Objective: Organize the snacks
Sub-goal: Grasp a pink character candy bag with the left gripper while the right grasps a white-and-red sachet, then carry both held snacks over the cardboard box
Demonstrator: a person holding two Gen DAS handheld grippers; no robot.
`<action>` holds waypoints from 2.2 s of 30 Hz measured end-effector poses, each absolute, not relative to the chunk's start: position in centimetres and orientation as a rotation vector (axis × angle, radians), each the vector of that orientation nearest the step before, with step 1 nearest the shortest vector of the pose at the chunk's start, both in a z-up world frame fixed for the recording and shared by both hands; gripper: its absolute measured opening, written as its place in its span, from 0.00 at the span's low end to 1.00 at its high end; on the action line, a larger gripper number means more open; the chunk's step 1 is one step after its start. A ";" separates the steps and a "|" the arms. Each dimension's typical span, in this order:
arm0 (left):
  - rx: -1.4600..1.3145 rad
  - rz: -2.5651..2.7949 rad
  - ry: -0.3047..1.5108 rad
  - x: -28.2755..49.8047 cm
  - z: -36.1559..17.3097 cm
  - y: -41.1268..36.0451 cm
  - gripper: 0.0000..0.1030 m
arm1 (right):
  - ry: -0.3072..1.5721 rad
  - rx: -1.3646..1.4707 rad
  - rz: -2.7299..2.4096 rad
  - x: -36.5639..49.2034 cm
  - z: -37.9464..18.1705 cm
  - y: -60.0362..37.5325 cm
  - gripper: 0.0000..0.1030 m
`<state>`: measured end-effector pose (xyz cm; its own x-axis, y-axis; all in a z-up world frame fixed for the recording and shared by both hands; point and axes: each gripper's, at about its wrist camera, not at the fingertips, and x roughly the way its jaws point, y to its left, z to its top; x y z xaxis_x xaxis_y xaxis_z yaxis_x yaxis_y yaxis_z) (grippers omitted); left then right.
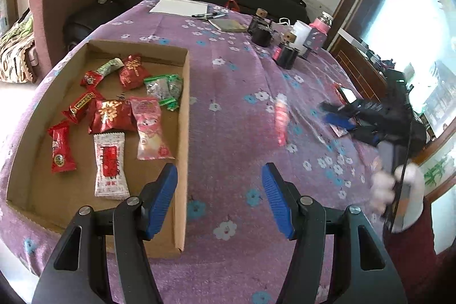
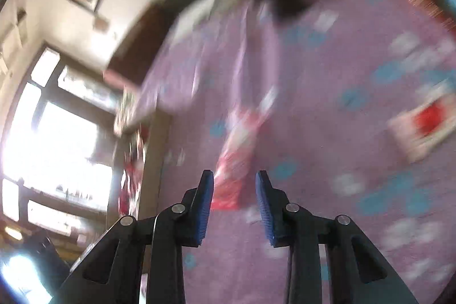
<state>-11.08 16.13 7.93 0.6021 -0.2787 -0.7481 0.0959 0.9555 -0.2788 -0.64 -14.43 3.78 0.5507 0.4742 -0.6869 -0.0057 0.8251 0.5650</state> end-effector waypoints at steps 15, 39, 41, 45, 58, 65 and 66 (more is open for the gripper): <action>-0.194 -0.279 0.950 -10.2 7.1 12.3 0.59 | 0.940 0.626 -0.036 -1.6 1.0 -24.0 0.51; 0.052 -0.214 1.025 0.6 2.8 4.0 0.59 | 0.808 0.415 -0.005 -2.9 0.6 -20.6 0.31; 0.075 -0.192 1.028 1.7 1.9 3.5 0.59 | 0.813 0.417 0.002 -2.7 0.5 -20.6 0.31; 0.124 -0.175 1.005 2.9 1.2 2.5 0.59 | 0.815 0.440 0.016 -2.7 0.5 -21.0 0.31; 0.080 -0.272 0.928 0.2 3.8 1.8 0.22 | 0.785 0.384 0.045 -3.0 1.2 -19.8 0.31; -0.016 -0.334 0.882 -3.8 6.8 3.5 0.22 | 0.777 0.369 0.050 -3.0 1.2 -19.6 0.31; -0.026 -0.336 0.880 -4.2 7.0 3.8 0.22 | 0.777 0.368 0.050 -3.0 1.2 -19.6 0.31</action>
